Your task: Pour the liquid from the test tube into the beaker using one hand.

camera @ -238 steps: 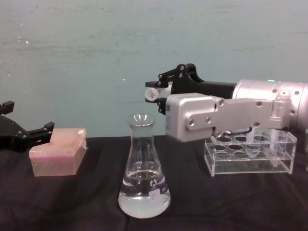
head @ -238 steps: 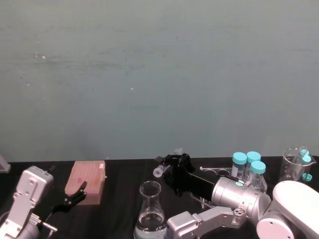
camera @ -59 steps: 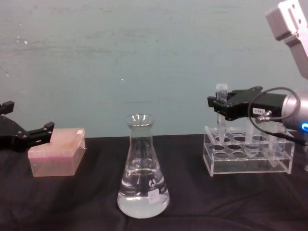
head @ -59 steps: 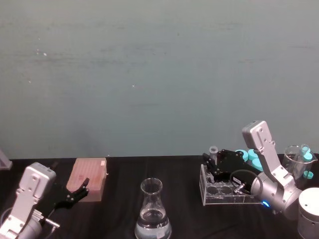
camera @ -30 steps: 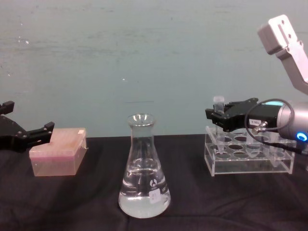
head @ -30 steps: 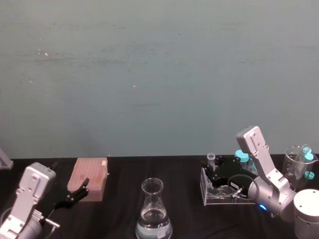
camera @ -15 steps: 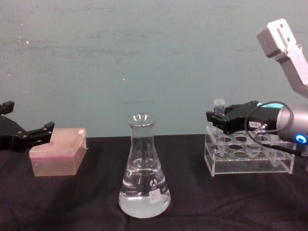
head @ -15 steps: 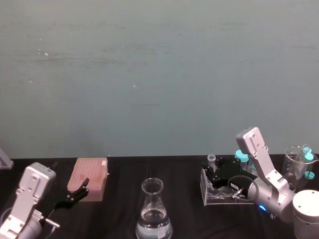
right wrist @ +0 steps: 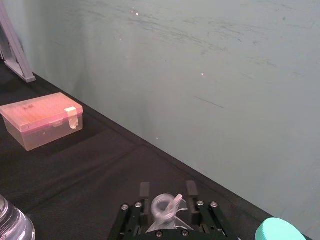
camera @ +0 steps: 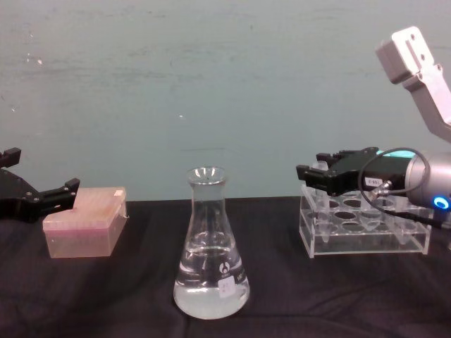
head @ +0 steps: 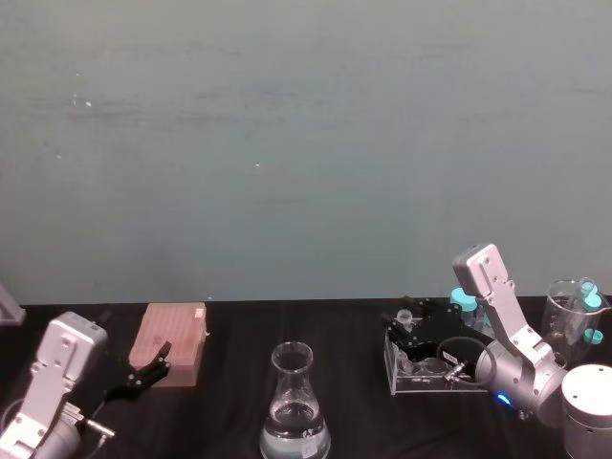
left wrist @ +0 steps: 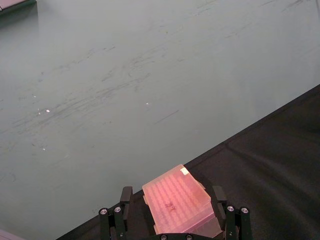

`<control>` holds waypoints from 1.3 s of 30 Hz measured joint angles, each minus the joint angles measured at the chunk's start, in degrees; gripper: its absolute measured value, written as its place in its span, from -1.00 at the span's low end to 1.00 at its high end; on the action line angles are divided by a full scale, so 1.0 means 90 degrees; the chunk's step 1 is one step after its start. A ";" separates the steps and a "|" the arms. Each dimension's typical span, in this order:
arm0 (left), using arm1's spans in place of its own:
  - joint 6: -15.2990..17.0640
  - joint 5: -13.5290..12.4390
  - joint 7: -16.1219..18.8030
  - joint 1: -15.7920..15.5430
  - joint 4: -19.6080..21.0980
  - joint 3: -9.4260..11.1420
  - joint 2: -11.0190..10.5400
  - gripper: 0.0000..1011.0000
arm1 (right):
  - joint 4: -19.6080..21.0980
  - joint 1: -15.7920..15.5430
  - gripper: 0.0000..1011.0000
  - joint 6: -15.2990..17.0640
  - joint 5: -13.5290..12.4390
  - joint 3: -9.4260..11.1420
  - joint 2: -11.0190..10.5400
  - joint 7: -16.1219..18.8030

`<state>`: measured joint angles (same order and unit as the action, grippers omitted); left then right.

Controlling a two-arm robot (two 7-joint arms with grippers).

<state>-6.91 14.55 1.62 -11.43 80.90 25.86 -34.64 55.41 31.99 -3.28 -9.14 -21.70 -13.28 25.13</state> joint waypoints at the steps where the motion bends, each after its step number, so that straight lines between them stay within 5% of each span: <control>1: 0.0000 0.0000 0.0000 0.0000 0.0000 0.0000 0.0000 0.98 | 0.0001 0.0000 -0.06 0.0000 0.0000 -0.0001 -0.0001 0.0000; 20: 0.0000 0.0000 0.0000 0.0000 0.0000 0.0000 0.0000 0.98 | 0.0014 -0.0008 0.96 -0.0001 0.0004 -0.0002 -0.0007 -0.0009; 39: 0.0000 0.0000 0.0000 0.0000 0.0000 0.0000 0.0000 0.98 | 0.0017 -0.0007 0.98 0.0000 0.0003 -0.0002 -0.0007 -0.0009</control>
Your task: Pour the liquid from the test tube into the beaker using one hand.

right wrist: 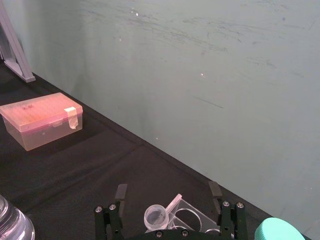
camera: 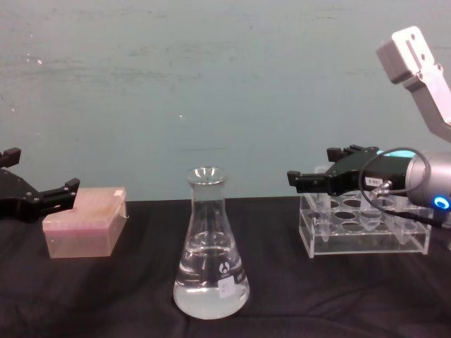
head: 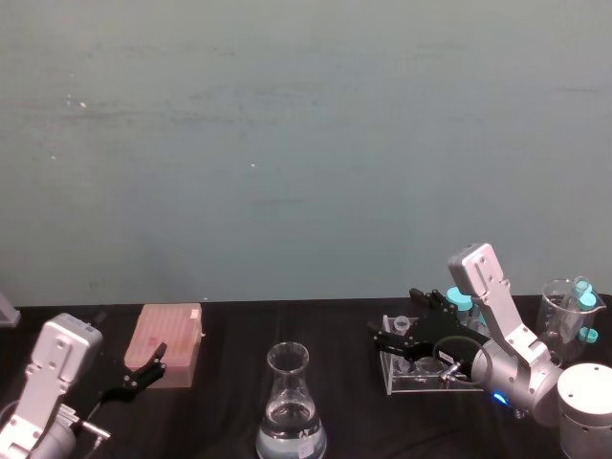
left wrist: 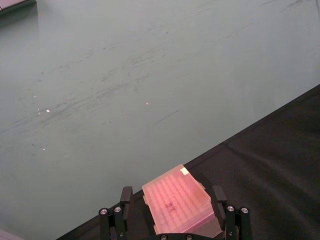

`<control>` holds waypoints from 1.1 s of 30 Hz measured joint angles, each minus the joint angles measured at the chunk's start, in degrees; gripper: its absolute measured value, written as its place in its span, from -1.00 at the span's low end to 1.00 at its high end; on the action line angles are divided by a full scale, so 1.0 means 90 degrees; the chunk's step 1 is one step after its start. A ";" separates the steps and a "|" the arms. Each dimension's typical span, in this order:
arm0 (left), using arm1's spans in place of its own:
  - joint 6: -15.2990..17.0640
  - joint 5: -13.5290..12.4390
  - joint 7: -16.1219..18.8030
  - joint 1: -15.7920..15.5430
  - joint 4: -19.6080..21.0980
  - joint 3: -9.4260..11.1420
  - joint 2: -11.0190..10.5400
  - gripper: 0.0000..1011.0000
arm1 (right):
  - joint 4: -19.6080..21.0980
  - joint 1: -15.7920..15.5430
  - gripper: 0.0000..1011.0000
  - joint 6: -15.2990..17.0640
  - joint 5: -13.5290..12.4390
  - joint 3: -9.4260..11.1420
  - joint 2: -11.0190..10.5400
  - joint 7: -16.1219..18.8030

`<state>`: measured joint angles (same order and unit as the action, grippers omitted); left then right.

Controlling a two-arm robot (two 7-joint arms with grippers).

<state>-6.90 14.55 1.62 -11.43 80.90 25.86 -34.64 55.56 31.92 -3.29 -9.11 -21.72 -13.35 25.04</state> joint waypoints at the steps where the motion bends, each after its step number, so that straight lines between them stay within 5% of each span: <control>1: 0.0000 0.0000 0.0000 0.0000 0.0000 0.0000 0.0000 0.98 | 0.0000 0.0000 0.98 0.0000 0.0000 0.0000 0.0000 0.0000; 33: 0.0000 0.0000 0.0000 0.0000 0.0000 0.0000 0.0000 0.98 | -0.0001 0.0000 0.98 0.0000 0.0000 0.0000 0.0000 0.0001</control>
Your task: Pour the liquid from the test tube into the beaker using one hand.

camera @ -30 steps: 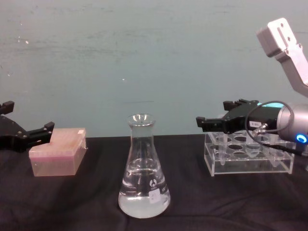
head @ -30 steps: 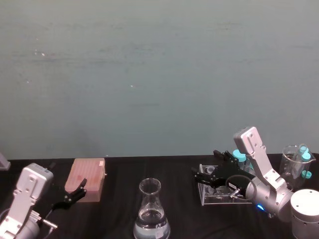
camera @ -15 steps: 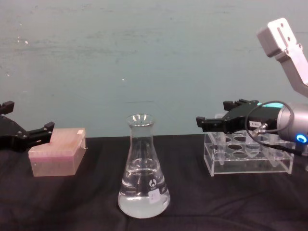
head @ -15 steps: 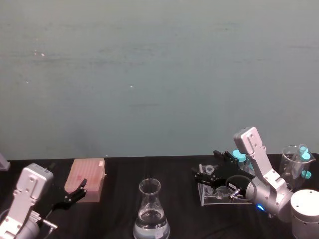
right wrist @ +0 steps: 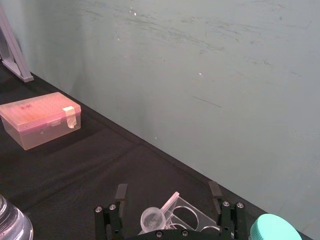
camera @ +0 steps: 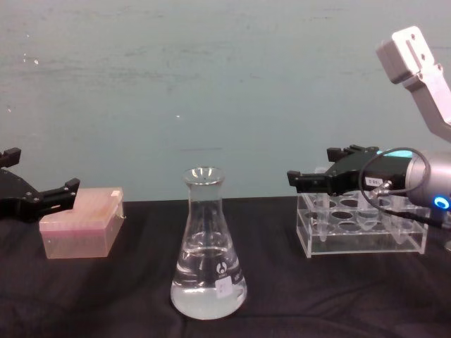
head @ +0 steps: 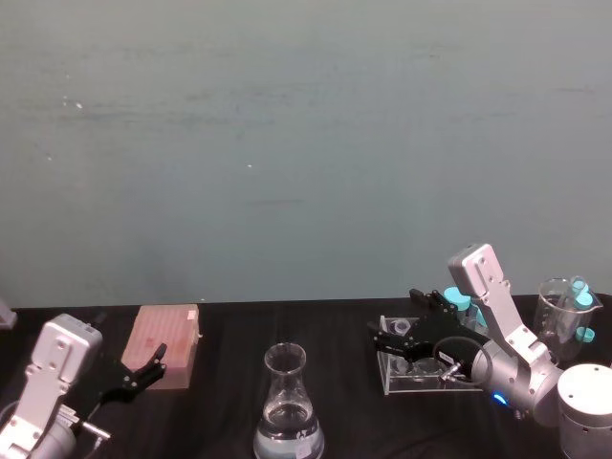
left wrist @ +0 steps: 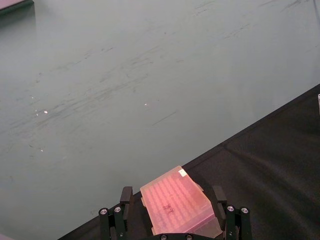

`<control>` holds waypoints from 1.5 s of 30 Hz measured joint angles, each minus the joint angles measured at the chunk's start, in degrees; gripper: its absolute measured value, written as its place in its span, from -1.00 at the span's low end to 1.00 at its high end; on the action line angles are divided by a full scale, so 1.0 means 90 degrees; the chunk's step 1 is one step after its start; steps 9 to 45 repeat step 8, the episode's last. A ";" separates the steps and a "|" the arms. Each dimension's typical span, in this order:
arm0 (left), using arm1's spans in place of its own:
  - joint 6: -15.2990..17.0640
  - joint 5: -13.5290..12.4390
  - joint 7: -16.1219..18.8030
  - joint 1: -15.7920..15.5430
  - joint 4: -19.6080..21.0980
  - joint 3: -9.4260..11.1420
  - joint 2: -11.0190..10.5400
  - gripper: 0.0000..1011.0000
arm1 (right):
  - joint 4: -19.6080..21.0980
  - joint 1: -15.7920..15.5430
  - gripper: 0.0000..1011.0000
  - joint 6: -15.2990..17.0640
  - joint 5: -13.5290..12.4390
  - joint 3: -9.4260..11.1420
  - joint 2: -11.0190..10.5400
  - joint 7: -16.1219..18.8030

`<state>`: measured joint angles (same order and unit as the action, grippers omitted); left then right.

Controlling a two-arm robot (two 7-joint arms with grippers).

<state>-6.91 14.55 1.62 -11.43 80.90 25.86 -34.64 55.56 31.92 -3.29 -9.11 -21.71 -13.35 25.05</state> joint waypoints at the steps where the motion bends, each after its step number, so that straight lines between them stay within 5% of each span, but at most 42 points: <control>1: 0.0000 0.0000 0.0000 0.0001 0.0000 0.0000 0.0000 0.98 | 0.0000 0.0000 0.98 0.0000 0.0000 0.0000 0.0000 0.0000; 45: 0.0000 0.0000 0.0000 0.0000 0.0000 0.0000 0.0000 0.98 | 0.0000 0.0000 0.98 0.0000 0.0000 0.0000 0.0000 0.0000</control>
